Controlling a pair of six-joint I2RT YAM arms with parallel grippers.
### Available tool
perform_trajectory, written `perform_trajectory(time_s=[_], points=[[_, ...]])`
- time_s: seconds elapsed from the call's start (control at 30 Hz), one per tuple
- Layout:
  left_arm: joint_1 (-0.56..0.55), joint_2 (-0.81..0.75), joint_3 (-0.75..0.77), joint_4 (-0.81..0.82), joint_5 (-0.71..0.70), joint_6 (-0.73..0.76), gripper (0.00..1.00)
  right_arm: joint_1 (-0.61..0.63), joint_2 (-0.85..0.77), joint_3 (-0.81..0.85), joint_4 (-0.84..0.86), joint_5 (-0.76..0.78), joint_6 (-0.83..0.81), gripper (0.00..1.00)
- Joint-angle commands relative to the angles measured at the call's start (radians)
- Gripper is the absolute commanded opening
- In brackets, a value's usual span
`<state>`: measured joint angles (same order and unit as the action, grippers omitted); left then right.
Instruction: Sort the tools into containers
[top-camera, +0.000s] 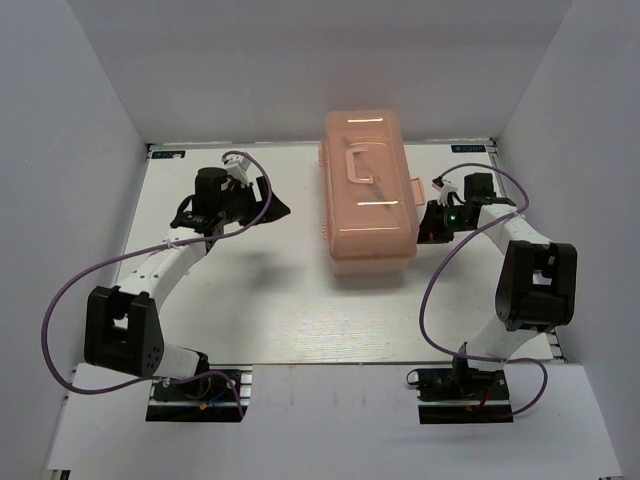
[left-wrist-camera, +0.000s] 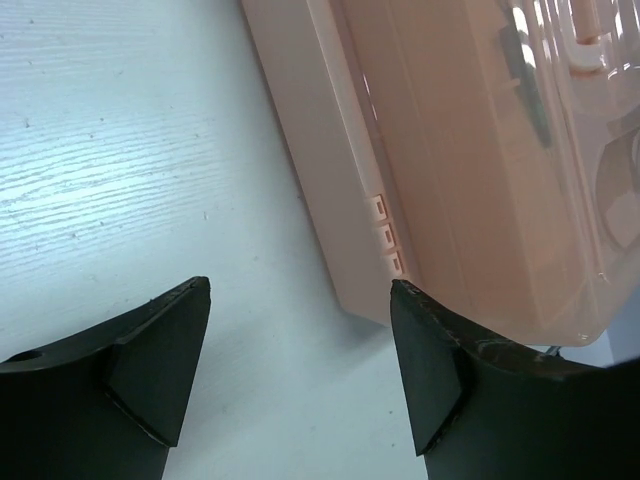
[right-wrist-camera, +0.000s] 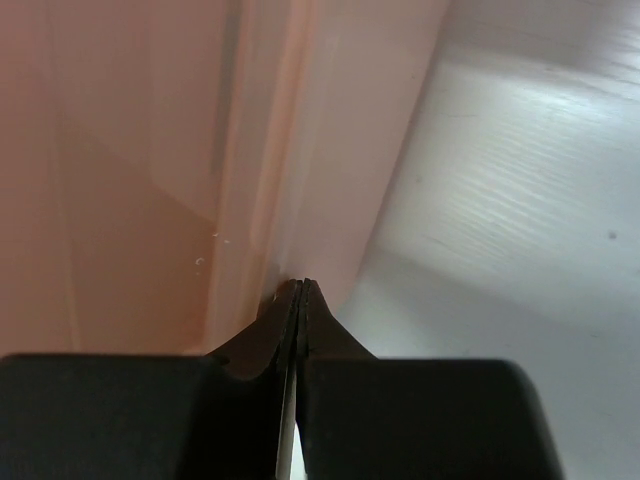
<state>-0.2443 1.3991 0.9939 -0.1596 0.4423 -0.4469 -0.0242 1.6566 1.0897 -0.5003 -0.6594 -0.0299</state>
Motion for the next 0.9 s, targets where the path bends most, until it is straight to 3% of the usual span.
perform_trajectory(time_s=[0.0, 0.1, 0.3, 0.43, 0.47, 0.5, 0.53, 0.67, 0.73, 0.87], points=[[0.000, -0.040, 0.011, 0.009, -0.016, 0.042, 0.83, 0.021, -0.026, -0.001, -0.027, -0.138, 0.010, 0.00], [0.000, -0.049, 0.011, 0.000, -0.016, 0.051, 0.84, 0.021, -0.021, 0.009, -0.040, -0.131, -0.005, 0.00], [0.000, -0.058, 0.041, -0.058, -0.016, 0.083, 0.84, 0.021, -0.061, 0.009, -0.069, 0.147, -0.051, 0.00], [0.000, -0.067, 0.080, -0.130, -0.065, 0.158, 0.84, 0.021, -0.176, -0.039, -0.063, 0.314, -0.106, 0.02], [0.000, -0.068, 0.094, -0.145, -0.077, 0.172, 0.86, 0.021, -0.216, -0.048, -0.063, 0.358, -0.113, 0.25], [0.000, -0.068, 0.094, -0.181, -0.109, 0.188, 0.93, 0.023, -0.240, -0.056, -0.057, 0.389, -0.143, 0.41], [0.000, -0.068, 0.104, -0.195, -0.123, 0.223, 1.00, 0.021, -0.321, -0.082, -0.038, 0.391, -0.145, 0.90], [0.000, -0.093, 0.068, -0.216, -0.162, 0.257, 1.00, 0.021, -0.483, -0.162, 0.061, 0.415, -0.107, 0.91], [0.000, -0.107, 0.034, -0.189, -0.162, 0.266, 1.00, 0.021, -0.556, -0.198, 0.111, 0.454, -0.007, 0.91], [0.000, -0.117, 0.009, -0.166, -0.162, 0.277, 1.00, 0.023, -0.621, -0.243, 0.132, 0.445, 0.053, 0.91]])
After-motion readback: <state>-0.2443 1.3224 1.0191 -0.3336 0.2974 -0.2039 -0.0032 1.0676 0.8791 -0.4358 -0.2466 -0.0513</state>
